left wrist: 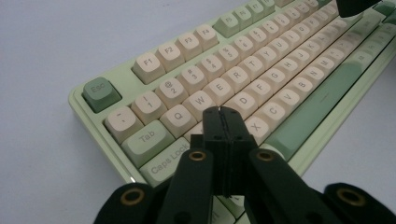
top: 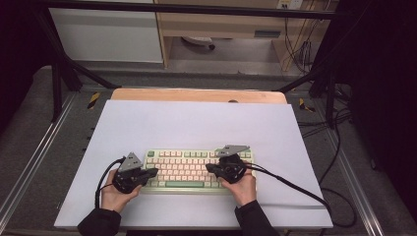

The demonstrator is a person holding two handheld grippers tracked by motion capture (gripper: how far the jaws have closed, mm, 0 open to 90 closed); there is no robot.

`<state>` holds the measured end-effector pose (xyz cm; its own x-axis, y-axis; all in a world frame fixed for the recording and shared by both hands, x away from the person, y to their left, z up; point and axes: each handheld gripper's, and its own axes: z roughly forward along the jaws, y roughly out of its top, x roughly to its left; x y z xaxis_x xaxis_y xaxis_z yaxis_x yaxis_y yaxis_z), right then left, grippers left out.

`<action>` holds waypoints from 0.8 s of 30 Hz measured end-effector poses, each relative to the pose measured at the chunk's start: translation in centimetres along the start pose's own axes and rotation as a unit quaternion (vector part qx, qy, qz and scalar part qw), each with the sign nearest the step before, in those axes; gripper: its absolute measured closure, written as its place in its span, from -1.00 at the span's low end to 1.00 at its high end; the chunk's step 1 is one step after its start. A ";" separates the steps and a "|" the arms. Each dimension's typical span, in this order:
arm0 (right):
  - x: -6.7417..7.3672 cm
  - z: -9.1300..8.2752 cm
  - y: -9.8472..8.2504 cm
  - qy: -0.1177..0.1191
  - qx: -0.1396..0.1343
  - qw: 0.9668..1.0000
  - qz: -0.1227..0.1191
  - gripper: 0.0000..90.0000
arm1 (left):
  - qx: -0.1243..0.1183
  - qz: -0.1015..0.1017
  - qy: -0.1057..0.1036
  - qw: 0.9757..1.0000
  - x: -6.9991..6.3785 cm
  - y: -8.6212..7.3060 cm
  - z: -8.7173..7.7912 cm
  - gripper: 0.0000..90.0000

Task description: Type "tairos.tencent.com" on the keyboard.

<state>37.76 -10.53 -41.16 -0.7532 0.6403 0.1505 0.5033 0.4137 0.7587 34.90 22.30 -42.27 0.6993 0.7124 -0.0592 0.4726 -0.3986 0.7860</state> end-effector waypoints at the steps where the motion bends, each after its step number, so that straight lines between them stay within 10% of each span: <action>1: 0.0 -0.1 -0.1 0.000 -0.001 1.000 -0.001 1.00 | 0.000 0.000 0.000 1.000 0.0 0.0 0.0 0.99; 24: -0.8 -2.6 -2.4 0.000 -0.004 1.000 0.011 1.00 | 0.010 0.008 0.006 1.000 -0.7 2.4 1.4 0.99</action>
<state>36.05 -13.78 -41.46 -0.7422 0.6491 0.1666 0.5157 0.3946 0.7605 36.26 20.05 -41.23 0.6998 0.7132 -0.0396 0.4721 -0.4203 0.7749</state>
